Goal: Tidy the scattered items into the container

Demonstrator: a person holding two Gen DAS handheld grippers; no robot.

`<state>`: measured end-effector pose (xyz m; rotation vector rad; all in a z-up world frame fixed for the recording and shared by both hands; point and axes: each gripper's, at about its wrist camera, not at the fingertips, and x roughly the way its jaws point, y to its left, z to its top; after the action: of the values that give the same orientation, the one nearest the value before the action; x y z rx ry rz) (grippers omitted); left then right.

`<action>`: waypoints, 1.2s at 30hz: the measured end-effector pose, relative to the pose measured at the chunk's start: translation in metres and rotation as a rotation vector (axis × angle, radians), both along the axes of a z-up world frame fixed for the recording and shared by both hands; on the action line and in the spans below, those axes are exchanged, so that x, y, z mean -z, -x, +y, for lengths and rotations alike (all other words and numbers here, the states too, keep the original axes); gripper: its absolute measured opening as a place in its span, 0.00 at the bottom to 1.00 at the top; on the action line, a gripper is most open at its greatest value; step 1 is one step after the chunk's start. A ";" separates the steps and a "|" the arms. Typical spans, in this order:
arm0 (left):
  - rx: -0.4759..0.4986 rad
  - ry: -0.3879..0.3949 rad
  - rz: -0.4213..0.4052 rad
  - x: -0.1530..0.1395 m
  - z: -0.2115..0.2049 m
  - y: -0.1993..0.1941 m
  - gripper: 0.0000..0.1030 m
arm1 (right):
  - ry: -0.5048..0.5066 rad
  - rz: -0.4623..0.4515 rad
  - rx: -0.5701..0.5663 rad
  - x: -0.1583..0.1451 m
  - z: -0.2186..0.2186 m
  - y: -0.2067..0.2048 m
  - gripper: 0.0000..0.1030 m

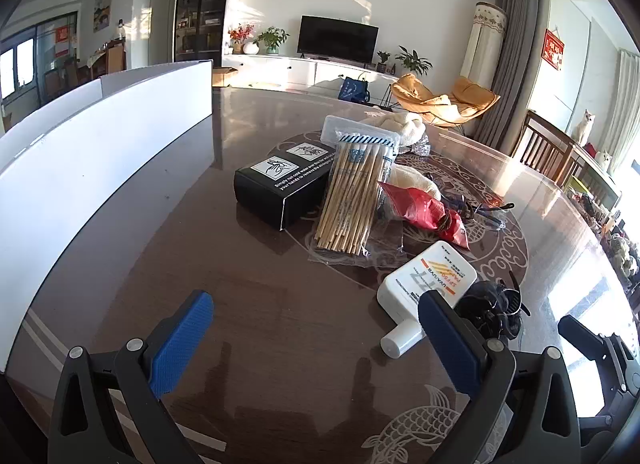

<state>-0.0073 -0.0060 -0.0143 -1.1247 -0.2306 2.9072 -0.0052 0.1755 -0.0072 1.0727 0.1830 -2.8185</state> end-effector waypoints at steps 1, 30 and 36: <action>0.000 -0.002 -0.002 0.000 0.000 0.000 1.00 | -0.002 0.000 -0.005 0.000 -0.001 0.000 0.89; 0.070 0.061 -0.057 0.005 0.015 -0.007 1.00 | -0.013 -0.017 -0.025 0.006 -0.005 0.001 0.89; 0.051 0.043 -0.078 0.011 0.012 -0.005 1.00 | -0.004 -0.015 -0.034 0.006 -0.005 0.001 0.89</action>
<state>-0.0022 0.0061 -0.0255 -1.2324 -0.1386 2.8410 -0.0059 0.1707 -0.0128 1.0806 0.2040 -2.7811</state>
